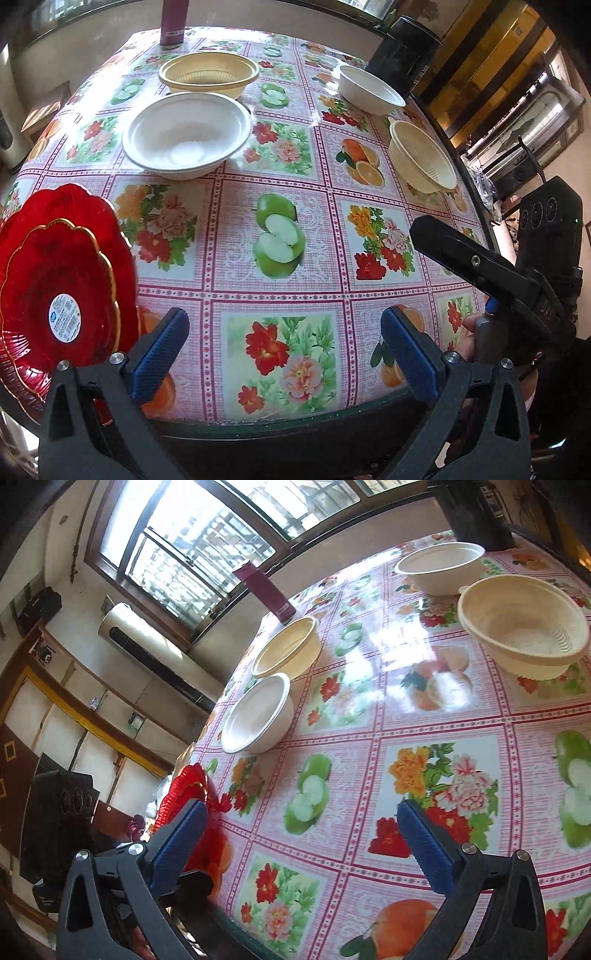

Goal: Organize plates and bowls
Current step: 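Move the right gripper toward the cream colander bowl with a handle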

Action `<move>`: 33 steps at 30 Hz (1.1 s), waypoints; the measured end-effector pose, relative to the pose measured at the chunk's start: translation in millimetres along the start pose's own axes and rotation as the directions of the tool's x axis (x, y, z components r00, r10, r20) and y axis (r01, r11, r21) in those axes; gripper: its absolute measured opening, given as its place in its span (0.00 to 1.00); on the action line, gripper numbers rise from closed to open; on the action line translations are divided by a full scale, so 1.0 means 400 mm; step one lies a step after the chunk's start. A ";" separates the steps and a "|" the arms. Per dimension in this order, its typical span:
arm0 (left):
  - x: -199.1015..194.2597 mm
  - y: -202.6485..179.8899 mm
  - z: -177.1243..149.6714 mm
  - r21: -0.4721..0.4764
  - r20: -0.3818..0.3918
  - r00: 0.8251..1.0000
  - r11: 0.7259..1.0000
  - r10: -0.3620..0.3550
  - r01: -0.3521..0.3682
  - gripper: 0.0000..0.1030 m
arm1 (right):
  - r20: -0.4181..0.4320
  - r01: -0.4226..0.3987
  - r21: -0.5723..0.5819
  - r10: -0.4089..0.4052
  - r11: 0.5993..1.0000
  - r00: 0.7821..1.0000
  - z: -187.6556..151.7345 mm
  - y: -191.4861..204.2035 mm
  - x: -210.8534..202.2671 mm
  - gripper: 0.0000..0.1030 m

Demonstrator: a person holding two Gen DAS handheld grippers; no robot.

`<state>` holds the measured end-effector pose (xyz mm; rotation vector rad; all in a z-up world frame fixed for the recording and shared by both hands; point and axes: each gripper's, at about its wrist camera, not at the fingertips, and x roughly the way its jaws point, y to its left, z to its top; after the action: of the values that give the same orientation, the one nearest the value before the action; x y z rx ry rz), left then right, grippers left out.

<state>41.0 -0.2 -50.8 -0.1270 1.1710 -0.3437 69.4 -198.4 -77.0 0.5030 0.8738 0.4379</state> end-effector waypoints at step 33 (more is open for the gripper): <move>0.134 -0.354 0.324 0.229 0.372 0.891 0.904 0.260 -0.360 1.00 | 0.319 0.190 0.129 -0.222 0.973 0.921 0.291 -0.333 -0.228 1.00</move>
<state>150.1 -161.6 -8.7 0.2573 0.7740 -0.1937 132.2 -382.5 -35.8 0.5481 0.6137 0.1109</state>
